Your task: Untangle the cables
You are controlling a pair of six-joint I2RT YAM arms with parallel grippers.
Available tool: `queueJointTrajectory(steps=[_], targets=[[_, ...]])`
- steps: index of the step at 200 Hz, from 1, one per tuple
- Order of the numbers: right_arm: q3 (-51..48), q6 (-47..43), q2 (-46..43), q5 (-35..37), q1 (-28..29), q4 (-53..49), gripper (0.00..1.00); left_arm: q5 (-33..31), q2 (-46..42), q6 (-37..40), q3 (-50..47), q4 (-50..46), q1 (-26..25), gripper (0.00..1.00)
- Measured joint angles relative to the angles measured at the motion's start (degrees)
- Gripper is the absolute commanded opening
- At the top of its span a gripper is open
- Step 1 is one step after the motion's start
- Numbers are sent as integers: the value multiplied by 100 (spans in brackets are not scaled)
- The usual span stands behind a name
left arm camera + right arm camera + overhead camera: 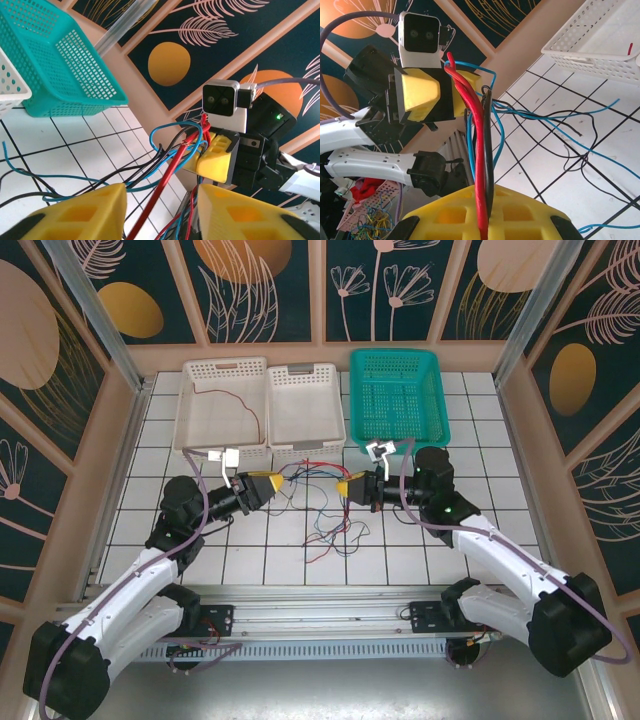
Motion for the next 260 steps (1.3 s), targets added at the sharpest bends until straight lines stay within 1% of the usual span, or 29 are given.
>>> queueJointTrajectory(steps=[53,78,103,118,122,136,155,168,197,229,242,260], targets=[[0,4,42,4,-2,11,0,61,-107,-15,-22,59,0,0],[0,2,129,42,-2,4,0,55,-146,-35,-33,68,0,0],[13,-24,262,258,-2,-92,0,-85,-234,-33,-31,-4,0,0],[85,-66,387,507,-2,-306,3,-262,-286,-33,-31,-116,0,0],[118,-92,439,595,-2,-378,5,-323,-295,-33,-31,-151,0,0],[245,-164,649,855,-2,-601,17,-514,-299,-37,-31,-275,0,0],[337,-275,866,1266,-13,-844,31,-833,-299,-57,-31,-452,-4,0],[345,-339,942,1534,-31,-1001,37,-1045,-299,-79,-31,-562,-4,0],[348,-391,1029,1943,-52,-1248,43,-1502,-247,-162,-31,-793,-4,0],[348,-452,1014,1947,-33,-1259,47,-1690,-197,-315,-33,-837,-4,0],[348,-474,1001,1912,63,-1211,48,-1716,-208,-374,-33,-835,-4,0],[348,-562,1001,1895,404,-1150,48,-1729,-264,-468,-31,-839,-4,0]])
